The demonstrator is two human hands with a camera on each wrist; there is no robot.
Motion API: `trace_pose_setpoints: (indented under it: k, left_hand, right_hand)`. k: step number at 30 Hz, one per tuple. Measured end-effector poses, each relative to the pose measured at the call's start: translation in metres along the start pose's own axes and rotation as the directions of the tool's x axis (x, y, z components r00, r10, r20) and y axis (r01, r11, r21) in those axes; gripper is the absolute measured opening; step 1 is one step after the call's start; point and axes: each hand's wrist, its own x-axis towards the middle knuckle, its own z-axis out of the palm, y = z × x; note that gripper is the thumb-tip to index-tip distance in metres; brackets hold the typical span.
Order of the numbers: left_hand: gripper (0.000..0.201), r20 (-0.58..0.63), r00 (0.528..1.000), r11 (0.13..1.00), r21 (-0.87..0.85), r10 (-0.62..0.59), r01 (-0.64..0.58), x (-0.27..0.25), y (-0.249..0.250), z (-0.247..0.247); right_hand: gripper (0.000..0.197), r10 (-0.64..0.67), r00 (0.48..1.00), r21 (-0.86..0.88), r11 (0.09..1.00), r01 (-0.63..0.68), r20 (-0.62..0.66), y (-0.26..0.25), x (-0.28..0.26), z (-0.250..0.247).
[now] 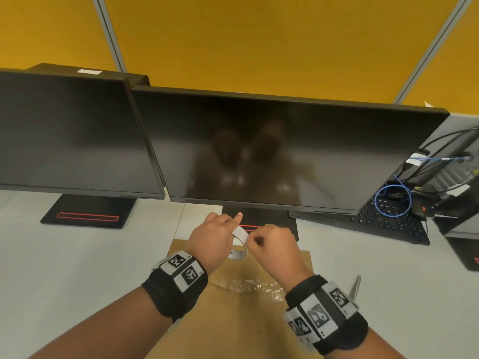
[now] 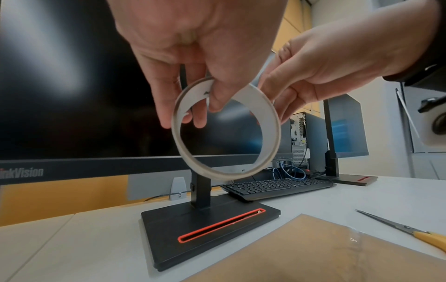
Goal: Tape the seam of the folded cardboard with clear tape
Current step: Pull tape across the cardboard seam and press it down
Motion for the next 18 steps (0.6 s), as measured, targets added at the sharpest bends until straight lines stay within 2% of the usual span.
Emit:
trace_pose_setpoints:
  k: [5, 8, 10, 15, 18]
  left_hand:
    - [0.053, 0.030, 1.000, 0.999, 0.052, 0.003, -0.004, 0.003, 0.002, 0.001]
    - [0.052, 0.042, 0.999, 0.999, 0.052, 0.007, -0.009, 0.003, 0.001, 0.003]
    - [0.052, 0.040, 0.999, 0.999, 0.050, 0.011, -0.013, 0.003, 0.001, 0.003]
    - [0.050, 0.028, 0.998, 0.999, 0.003, 0.053, -0.054, 0.000, 0.000, 0.003]
    - [0.049, -0.015, 0.998, 0.996, -0.058, 0.061, -0.062, 0.000, -0.003, 0.003]
  right_hand:
    - [0.024, 0.019, 0.998, -0.061, 0.998, -0.015, 0.062, -0.003, 0.004, 0.000]
    - [0.021, 0.008, 0.999, -0.104, 0.995, -0.003, 0.045, -0.002, 0.008, 0.002]
    - [0.017, -0.005, 0.999, -0.086, 0.996, 0.009, 0.046, 0.000, 0.010, 0.003]
    - [0.010, -0.049, 0.989, -0.044, 0.997, 0.055, 0.139, 0.008, 0.012, 0.006]
    - [0.008, -0.027, 0.991, 0.042, 0.999, 0.022, 0.131, 0.010, 0.011, 0.008]
